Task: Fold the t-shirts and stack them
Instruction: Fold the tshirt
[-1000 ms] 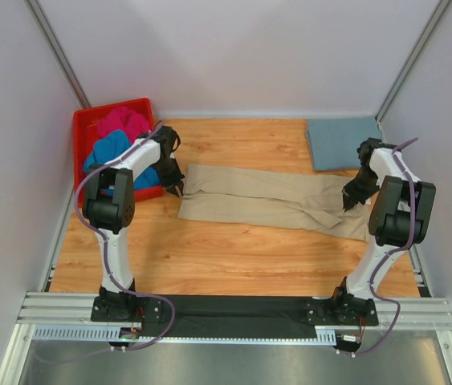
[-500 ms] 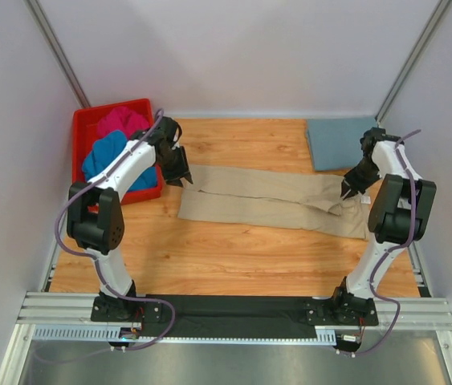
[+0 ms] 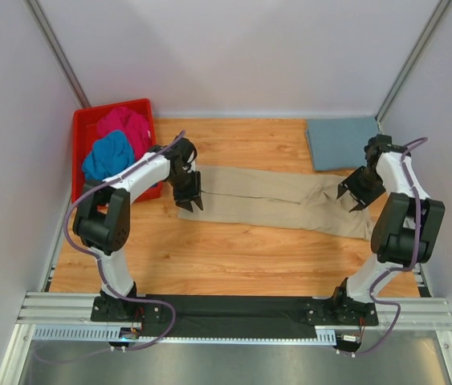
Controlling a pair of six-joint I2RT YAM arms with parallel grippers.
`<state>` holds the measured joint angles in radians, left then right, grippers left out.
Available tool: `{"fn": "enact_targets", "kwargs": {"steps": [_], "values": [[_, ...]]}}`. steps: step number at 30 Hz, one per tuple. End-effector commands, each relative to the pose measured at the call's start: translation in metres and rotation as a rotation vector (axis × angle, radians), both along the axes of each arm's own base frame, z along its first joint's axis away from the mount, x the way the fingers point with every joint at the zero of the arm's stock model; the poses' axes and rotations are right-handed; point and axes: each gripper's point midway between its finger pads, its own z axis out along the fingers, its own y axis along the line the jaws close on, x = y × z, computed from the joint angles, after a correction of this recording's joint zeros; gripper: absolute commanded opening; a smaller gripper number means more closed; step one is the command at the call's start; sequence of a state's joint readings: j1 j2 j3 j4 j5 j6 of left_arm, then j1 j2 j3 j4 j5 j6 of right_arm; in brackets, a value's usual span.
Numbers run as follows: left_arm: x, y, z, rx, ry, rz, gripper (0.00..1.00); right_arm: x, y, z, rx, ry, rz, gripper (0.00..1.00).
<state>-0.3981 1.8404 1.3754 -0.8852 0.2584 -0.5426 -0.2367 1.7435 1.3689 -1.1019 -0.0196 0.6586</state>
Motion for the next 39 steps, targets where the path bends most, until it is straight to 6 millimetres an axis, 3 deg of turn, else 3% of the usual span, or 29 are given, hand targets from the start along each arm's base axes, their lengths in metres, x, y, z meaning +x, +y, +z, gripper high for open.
{"fn": "enact_targets", "kwargs": {"steps": [1,6,12,13,17,22,26,27,29,32,33,35,36,37,38,39], "values": [[0.009,0.007,-0.013,0.044,-0.024,-0.032,0.45,-0.004,-0.015,0.008,-0.044,-0.082,0.002,0.59],[0.019,0.024,-0.034,0.168,-0.007,-0.04,0.45,-0.015,-0.035,-0.012,-0.093,-0.065,-0.045,0.59],[0.025,0.035,-0.054,0.251,0.008,-0.038,0.45,-0.033,-0.064,-0.057,-0.173,0.02,-0.093,0.53],[0.02,0.041,-0.063,0.285,0.045,-0.052,0.44,-0.036,-0.072,-0.058,-0.2,0.033,-0.103,0.52],[0.015,0.061,-0.065,0.39,0.063,-0.061,0.43,-0.039,-0.095,-0.055,-0.31,0.063,-0.052,0.53],[0.001,0.065,-0.061,0.388,0.078,-0.05,0.43,-0.03,-0.109,-0.047,-0.374,0.049,0.033,0.54],[-0.01,0.059,-0.054,0.351,0.088,-0.053,0.44,-0.023,-0.103,-0.039,-0.34,0.011,0.064,0.53],[-0.012,0.056,-0.053,0.336,0.086,-0.059,0.44,-0.029,-0.101,-0.033,-0.338,0.031,0.052,0.53],[-0.018,0.054,-0.048,0.334,0.089,-0.066,0.45,-0.032,-0.104,-0.007,-0.385,0.001,-0.036,0.51],[-0.023,0.056,-0.039,0.336,0.082,-0.049,0.46,-0.028,-0.08,0.019,-0.351,-0.081,-0.092,0.53],[-0.022,0.056,-0.036,0.333,0.07,-0.052,0.47,-0.022,-0.063,0.029,-0.33,-0.122,-0.077,0.54],[-0.011,0.051,-0.018,0.307,0.018,-0.055,0.47,-0.004,-0.047,0.044,-0.293,-0.186,-0.092,0.55],[-0.009,0.05,-0.01,0.301,0.008,-0.056,0.48,0.007,-0.029,0.04,-0.254,-0.184,-0.069,0.56],[0.001,0.04,0.008,0.254,-0.037,-0.055,0.48,0.017,-0.015,0.04,-0.204,-0.193,-0.041,0.58],[0.005,0.033,0.017,0.222,-0.056,-0.059,0.48,0.035,-0.009,0.054,-0.191,-0.235,-0.017,0.59],[0.009,0.025,0.027,0.178,-0.078,-0.063,0.48,0.039,-0.002,0.051,-0.18,-0.214,0.052,0.6]]}}
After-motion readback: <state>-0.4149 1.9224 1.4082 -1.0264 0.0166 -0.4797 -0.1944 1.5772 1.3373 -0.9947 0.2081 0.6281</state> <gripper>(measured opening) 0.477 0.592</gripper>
